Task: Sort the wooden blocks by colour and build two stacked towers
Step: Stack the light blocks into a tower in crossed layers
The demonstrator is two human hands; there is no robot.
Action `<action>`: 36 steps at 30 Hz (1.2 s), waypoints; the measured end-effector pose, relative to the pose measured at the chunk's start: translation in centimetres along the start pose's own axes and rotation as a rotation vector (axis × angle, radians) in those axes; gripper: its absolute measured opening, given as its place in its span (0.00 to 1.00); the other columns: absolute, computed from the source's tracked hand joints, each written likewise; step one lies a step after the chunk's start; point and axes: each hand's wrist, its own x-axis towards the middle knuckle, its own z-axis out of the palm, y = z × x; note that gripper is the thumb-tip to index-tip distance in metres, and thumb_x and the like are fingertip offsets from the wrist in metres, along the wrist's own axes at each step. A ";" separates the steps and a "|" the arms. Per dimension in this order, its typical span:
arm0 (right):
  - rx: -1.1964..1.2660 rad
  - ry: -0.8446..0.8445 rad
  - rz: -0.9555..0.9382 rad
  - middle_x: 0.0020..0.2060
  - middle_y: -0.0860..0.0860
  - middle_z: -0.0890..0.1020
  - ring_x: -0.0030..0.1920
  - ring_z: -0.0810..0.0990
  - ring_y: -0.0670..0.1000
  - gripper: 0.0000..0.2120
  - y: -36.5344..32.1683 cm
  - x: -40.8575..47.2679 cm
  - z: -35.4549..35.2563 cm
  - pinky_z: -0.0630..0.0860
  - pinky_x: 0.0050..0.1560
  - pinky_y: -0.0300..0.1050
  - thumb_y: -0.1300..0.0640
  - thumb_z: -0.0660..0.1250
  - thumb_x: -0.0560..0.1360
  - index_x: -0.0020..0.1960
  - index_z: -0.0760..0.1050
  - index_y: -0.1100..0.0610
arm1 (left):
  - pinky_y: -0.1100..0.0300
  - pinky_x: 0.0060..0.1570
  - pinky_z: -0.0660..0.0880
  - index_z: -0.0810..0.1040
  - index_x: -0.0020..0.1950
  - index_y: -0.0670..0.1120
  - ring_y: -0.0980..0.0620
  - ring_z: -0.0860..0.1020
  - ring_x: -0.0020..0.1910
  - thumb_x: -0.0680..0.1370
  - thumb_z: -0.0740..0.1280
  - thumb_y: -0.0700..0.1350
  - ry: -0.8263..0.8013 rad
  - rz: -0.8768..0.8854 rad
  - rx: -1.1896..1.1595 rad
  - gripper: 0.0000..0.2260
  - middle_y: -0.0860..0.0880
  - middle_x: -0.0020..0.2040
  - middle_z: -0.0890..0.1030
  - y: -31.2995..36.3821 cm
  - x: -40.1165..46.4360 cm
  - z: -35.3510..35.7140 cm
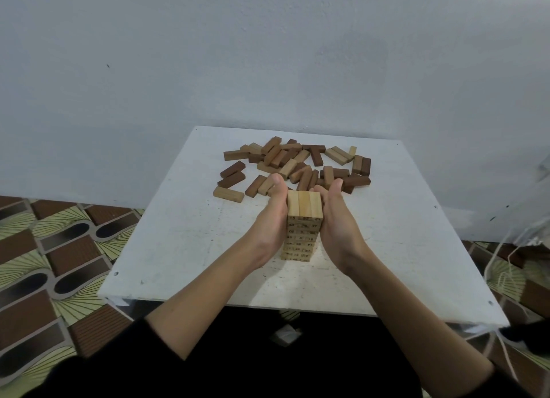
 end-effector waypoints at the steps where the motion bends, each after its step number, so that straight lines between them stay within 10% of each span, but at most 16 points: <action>1: -0.008 0.002 0.001 0.46 0.40 0.80 0.51 0.77 0.39 0.25 0.0 0.0 0.0 0.67 0.59 0.40 0.39 0.39 0.79 0.44 0.73 0.44 | 0.61 0.63 0.66 0.72 0.64 0.51 0.54 0.70 0.68 0.78 0.38 0.65 -0.005 -0.008 -0.009 0.31 0.48 0.69 0.73 0.0 0.0 0.1; 9: -0.020 0.017 0.001 0.45 0.40 0.80 0.51 0.77 0.40 0.26 0.2 0.0 0.1 0.67 0.61 0.42 0.39 0.40 0.79 0.41 0.75 0.45 | 0.66 0.55 0.69 0.74 0.58 0.56 0.61 0.73 0.62 0.78 0.38 0.65 -0.028 -0.014 0.038 0.28 0.52 0.66 0.75 -0.1 -0.2 -0.1; 16: -0.020 0.111 0.023 0.75 0.50 0.60 0.74 0.59 0.49 0.38 0.4 1.4 -2.1 0.53 0.75 0.49 0.33 0.41 0.74 0.76 0.54 0.55 | 0.68 0.65 0.66 0.58 0.77 0.47 0.52 0.62 0.72 0.78 0.39 0.67 0.107 0.047 0.175 0.35 0.49 0.74 0.66 0.2 0.3 -1.9; 19: -0.102 0.192 0.003 0.71 0.50 0.68 0.71 0.65 0.49 0.31 0.1 2.3 -3.5 0.58 0.73 0.52 0.37 0.46 0.78 0.73 0.63 0.55 | 0.86 0.45 0.60 0.60 0.76 0.43 0.61 0.62 0.63 0.83 0.40 0.55 0.193 0.094 0.257 0.27 0.54 0.67 0.63 0.8 0.7 -3.1; 22: -0.246 0.246 -0.059 0.57 0.50 0.78 0.58 0.75 0.48 0.15 0.1 4.0 -4.7 0.71 0.63 0.49 0.50 0.56 0.81 0.61 0.74 0.56 | 0.66 0.67 0.62 0.69 0.68 0.48 0.58 0.67 0.68 0.80 0.45 0.61 0.226 0.089 0.248 0.26 0.53 0.70 0.69 0.9 1.7 -5.1; 24: -0.385 0.247 -0.099 0.51 0.50 0.79 0.50 0.77 0.45 0.11 0.6 5.7 -5.5 0.74 0.53 0.40 0.58 0.61 0.79 0.59 0.75 0.58 | 0.57 0.65 0.70 0.76 0.61 0.47 0.54 0.74 0.62 0.81 0.56 0.57 0.293 0.084 0.355 0.18 0.50 0.61 0.77 0.4 2.9 -6.4; 28: -0.716 0.164 -0.167 0.45 0.49 0.80 0.46 0.78 0.48 0.08 2.0 8.7 -6.4 0.74 0.46 0.33 0.65 0.67 0.73 0.51 0.79 0.59 | 0.71 0.48 0.72 0.79 0.55 0.46 0.56 0.76 0.52 0.77 0.67 0.44 0.257 0.172 0.698 0.08 0.53 0.52 0.79 -1.2 6.0 -7.8; 36: -1.109 -0.019 -0.282 0.45 0.50 0.71 0.46 0.70 0.49 0.06 5.0 12.4 -7.4 0.64 0.42 0.28 0.64 0.65 0.75 0.47 0.81 0.61 | 0.63 0.53 0.63 0.78 0.61 0.52 0.58 0.66 0.56 0.72 0.73 0.50 0.026 0.283 1.160 0.18 0.61 0.55 0.73 -3.2 10.9 -9.5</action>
